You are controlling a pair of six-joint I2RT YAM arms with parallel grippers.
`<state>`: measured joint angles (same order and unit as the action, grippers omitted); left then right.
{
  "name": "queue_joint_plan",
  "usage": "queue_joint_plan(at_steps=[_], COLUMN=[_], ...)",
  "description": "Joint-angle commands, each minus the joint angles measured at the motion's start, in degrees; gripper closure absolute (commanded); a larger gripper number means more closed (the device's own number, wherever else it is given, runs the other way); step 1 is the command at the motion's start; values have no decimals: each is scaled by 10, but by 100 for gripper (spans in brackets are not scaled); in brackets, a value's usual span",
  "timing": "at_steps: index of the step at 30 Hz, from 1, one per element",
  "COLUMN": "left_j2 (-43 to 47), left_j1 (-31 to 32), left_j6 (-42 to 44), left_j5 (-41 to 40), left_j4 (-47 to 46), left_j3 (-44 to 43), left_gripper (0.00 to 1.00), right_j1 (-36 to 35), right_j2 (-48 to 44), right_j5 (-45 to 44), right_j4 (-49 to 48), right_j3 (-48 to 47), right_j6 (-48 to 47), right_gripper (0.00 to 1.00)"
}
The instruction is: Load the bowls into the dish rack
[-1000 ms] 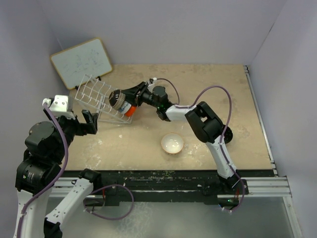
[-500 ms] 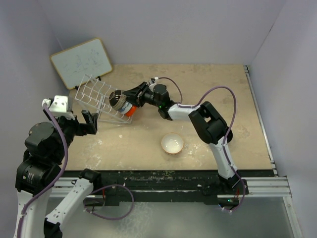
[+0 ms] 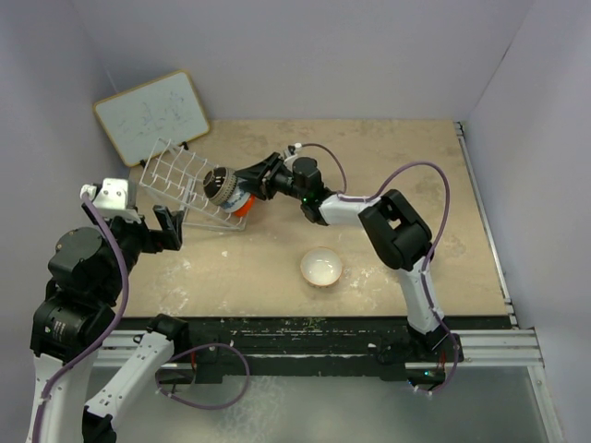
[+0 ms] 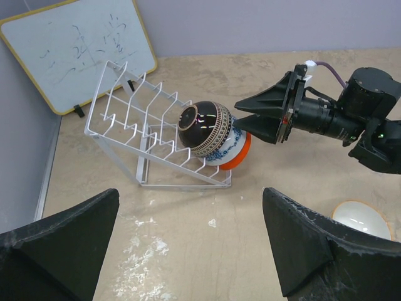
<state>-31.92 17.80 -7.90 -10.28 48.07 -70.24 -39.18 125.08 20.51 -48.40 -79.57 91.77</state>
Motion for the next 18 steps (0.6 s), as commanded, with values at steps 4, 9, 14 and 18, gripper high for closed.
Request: queue_joint_plan(at_steps=[4,9,14,18], left_j2=[4,5,9,9], left_j1=[3,2,2,2], left_j6=[-2,-3,-3,-4], left_j5=[0,4,4,8], left_j4=[-25,-26,-26,-26], left_j3=[3,2,2,0], left_gripper=[1,1,1,1], right_j1=[5,11,21,28], right_j2=[-60,-113,-193,-267], right_j5=[-15,-21,-42,-123], right_j4=[-8,27,168,337], right_j3=[25,72,102,117], right_j6=[-28,-70,-199,-334], right_gripper=[50,49,42,34])
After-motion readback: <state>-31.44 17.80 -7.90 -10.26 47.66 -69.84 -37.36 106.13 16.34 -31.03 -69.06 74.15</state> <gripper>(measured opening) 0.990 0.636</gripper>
